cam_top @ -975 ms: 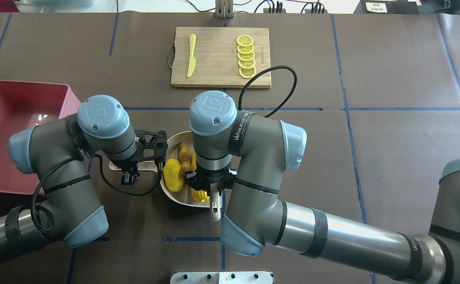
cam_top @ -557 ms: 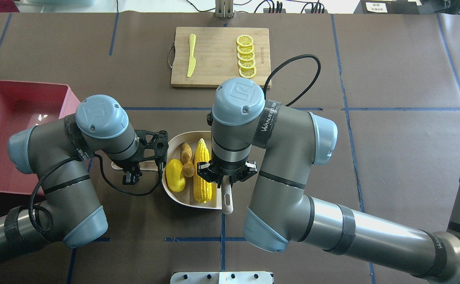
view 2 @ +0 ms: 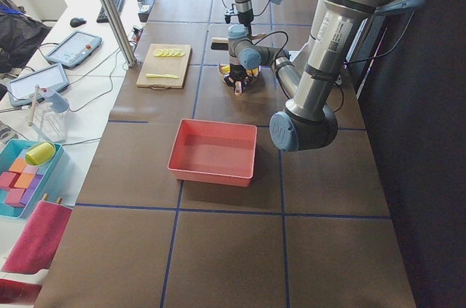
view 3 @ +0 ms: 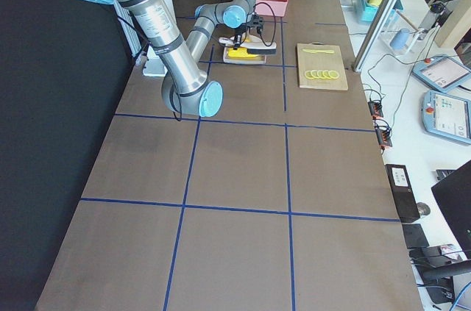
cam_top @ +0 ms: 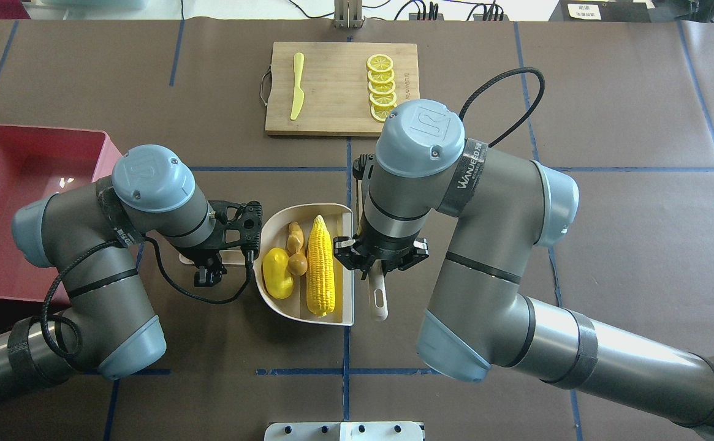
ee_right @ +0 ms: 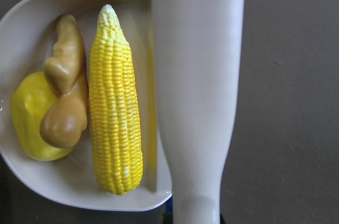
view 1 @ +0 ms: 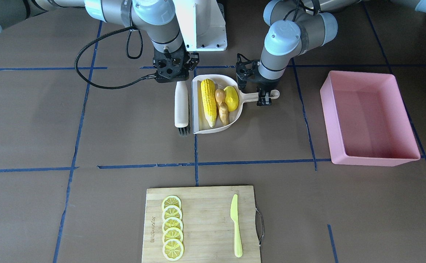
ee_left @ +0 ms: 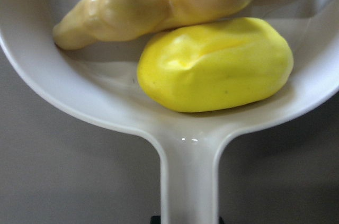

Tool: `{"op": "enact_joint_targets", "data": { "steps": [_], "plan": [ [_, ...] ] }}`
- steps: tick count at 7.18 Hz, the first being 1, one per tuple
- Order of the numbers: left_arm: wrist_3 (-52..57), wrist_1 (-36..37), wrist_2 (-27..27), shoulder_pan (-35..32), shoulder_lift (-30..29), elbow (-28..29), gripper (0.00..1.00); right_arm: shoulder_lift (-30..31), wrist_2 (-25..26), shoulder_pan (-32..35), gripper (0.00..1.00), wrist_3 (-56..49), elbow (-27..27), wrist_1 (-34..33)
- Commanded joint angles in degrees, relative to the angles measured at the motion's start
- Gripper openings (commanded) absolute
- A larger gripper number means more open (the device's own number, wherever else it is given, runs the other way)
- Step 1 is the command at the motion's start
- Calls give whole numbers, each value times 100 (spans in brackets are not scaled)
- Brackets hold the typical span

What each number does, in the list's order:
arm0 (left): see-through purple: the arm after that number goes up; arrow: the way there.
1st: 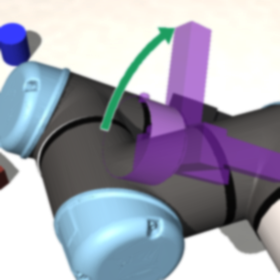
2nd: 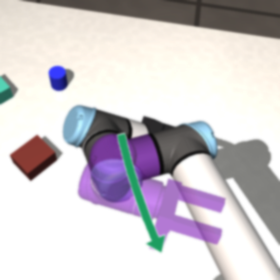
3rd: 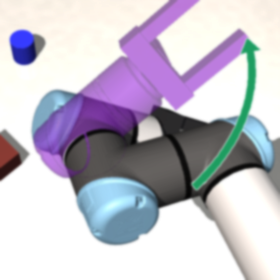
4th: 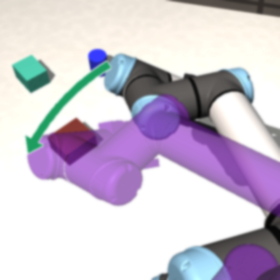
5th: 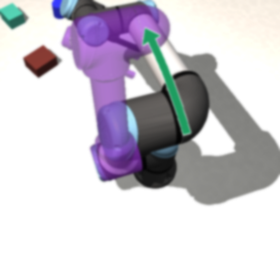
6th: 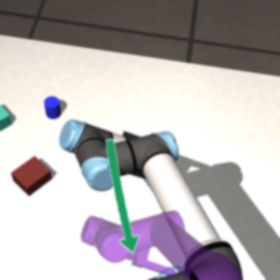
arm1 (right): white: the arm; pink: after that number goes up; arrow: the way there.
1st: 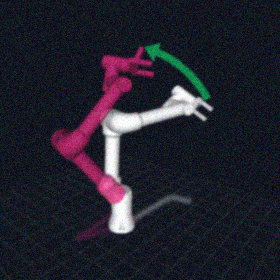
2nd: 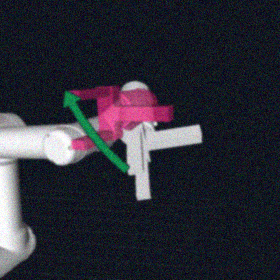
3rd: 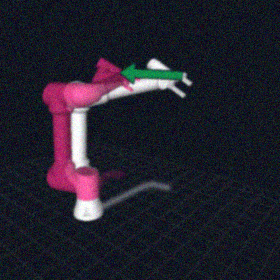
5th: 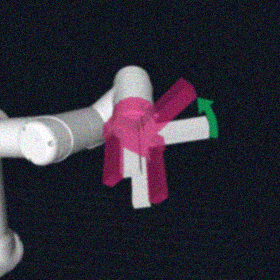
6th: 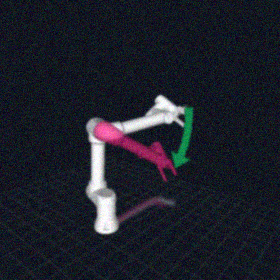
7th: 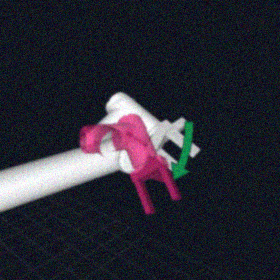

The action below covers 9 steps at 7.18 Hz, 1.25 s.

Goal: Sweep and dump trash into bin
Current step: 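Lift the loaded dustpan with the left gripper while the right gripper withdraws the brush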

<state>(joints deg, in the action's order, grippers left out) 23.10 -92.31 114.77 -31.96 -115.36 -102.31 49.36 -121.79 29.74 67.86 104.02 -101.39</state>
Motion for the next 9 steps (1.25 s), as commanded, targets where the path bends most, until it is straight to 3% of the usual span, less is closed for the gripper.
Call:
{"op": "enact_joint_targets", "data": {
  "steps": [1,6,9],
  "plan": [
    [-17,-383,413,-73,13,158,0,169,-3,75,0,-36,144,-4],
    [-8,-463,1362,-722,4,62,0,1240,-257,601,0,-62,1074,-91],
    [-34,-727,1602,-1198,57,-104,0,1401,-258,971,0,-132,1419,-644]
  ]
}}
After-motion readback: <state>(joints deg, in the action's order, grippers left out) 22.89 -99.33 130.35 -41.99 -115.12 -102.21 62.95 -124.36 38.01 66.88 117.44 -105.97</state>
